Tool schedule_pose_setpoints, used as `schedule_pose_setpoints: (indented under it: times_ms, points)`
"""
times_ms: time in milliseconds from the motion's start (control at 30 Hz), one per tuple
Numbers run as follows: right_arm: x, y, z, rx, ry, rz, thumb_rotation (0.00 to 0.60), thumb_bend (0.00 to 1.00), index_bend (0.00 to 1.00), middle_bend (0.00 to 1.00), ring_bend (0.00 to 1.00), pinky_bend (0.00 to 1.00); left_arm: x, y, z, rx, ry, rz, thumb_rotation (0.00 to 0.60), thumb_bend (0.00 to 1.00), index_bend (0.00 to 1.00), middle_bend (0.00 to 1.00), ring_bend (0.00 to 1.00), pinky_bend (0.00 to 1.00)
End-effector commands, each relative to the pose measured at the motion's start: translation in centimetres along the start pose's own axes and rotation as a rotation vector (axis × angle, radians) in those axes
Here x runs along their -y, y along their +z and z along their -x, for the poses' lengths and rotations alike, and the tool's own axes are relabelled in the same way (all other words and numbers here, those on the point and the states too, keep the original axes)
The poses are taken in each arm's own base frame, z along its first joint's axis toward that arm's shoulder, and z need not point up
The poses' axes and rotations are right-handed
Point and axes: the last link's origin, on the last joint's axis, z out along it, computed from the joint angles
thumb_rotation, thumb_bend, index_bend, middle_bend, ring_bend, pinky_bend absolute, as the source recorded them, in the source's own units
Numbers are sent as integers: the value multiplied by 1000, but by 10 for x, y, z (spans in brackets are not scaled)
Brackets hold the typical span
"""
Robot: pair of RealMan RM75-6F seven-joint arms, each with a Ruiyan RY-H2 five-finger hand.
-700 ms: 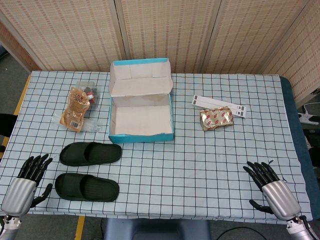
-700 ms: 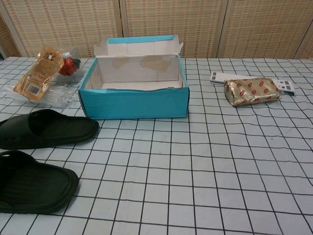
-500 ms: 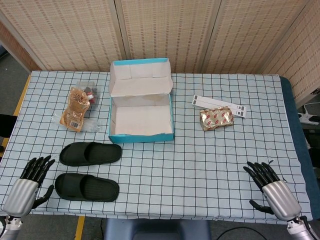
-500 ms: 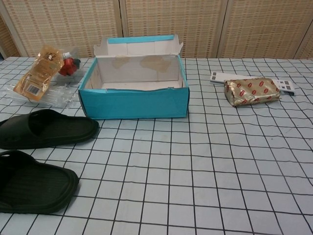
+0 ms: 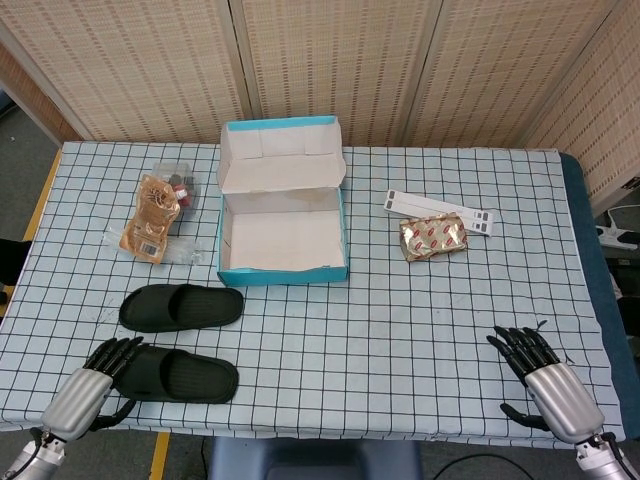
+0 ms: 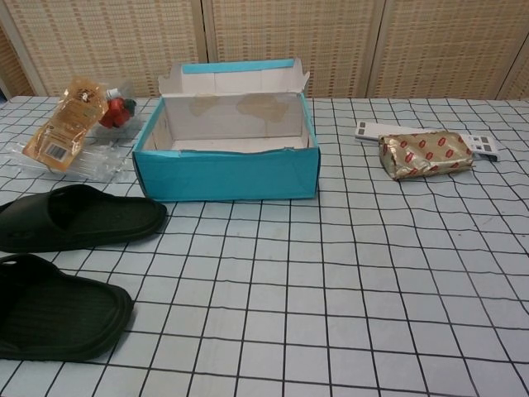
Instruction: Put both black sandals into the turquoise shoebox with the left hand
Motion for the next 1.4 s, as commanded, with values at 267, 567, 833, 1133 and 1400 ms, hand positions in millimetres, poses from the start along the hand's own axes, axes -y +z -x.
schedule_pose_setpoints:
  times_ms: [267,567,833,1133,1400]
  points:
    - [0,0,-1,21,10,-7,600,75,0,0,0,0,-3,27,19,63,60,-10,600,333,0,0,0,44]
    - [-2,-1,-4,5,19,-3,600,75,0,0,0,0,-2,38,28,82,86,-37,600,331,0,0,0,43]
    - [-4,-3,-9,-16,30,-6,600,75,0,0,0,0,-3,39,32,138,83,-51,600,325,0,0,0,47]
    - [-4,-4,-10,-10,33,-7,600,76,0,0,0,0,-4,43,37,179,85,-57,600,308,0,0,0,53]
    - [-5,-4,-10,-6,34,-9,600,80,0,0,0,0,-5,45,41,223,106,-66,600,311,0,0,0,78]
